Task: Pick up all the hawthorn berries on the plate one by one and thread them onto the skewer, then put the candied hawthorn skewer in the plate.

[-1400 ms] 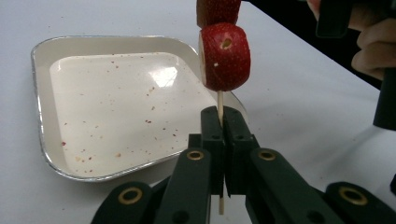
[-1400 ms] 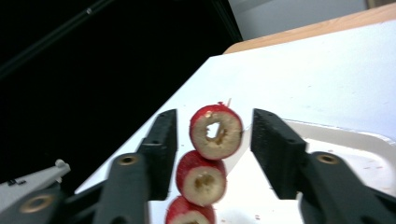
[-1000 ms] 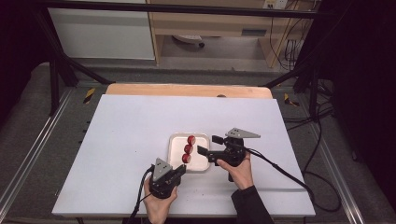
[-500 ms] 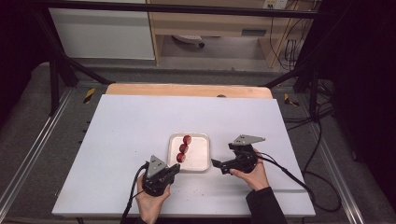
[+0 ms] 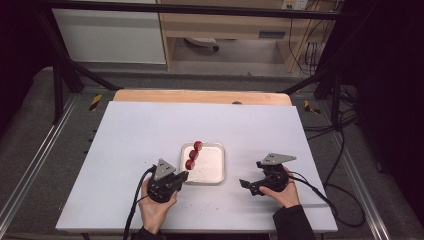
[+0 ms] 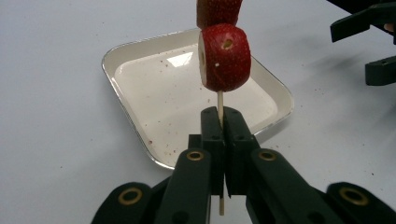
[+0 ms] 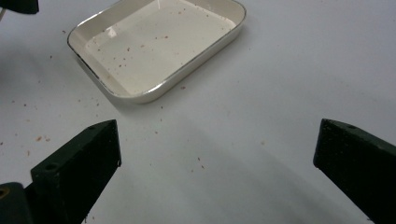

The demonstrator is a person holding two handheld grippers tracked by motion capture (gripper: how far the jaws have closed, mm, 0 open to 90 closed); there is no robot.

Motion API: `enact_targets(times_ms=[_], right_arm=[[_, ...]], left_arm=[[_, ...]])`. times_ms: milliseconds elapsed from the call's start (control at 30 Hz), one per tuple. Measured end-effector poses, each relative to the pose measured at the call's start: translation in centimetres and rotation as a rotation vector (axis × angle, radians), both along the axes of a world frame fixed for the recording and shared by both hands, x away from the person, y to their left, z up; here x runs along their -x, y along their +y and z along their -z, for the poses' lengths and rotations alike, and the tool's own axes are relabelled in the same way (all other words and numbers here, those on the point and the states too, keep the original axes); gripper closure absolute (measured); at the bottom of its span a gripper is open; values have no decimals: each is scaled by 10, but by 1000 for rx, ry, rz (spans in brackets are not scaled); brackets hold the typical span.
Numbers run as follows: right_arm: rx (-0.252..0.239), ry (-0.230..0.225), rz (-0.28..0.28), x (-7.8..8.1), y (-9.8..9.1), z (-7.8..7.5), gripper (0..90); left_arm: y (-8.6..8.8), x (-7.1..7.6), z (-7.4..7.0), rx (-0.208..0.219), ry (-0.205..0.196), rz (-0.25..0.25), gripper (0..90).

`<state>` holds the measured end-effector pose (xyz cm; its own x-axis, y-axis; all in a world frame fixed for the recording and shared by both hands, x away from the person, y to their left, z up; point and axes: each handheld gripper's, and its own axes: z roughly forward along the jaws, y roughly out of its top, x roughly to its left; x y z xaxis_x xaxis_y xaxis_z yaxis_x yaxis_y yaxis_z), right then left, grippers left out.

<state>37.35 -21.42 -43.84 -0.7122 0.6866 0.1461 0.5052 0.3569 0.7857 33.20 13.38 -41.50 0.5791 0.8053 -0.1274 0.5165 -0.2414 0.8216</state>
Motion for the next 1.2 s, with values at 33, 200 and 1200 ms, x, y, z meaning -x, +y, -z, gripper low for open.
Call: enact_targets(times_ms=[33,200,1200], right_arm=[[7,-3,1,1,-3,2,15],[17,-6,6,7,-13,8,23],[34,2,16,20,-31,17,21]], left_arm=[[0,-1,-1,-3,1,1,882],[-1,-7,-6,-24,1,7,882],[-23,-48,-3,-168,102,43,881]])
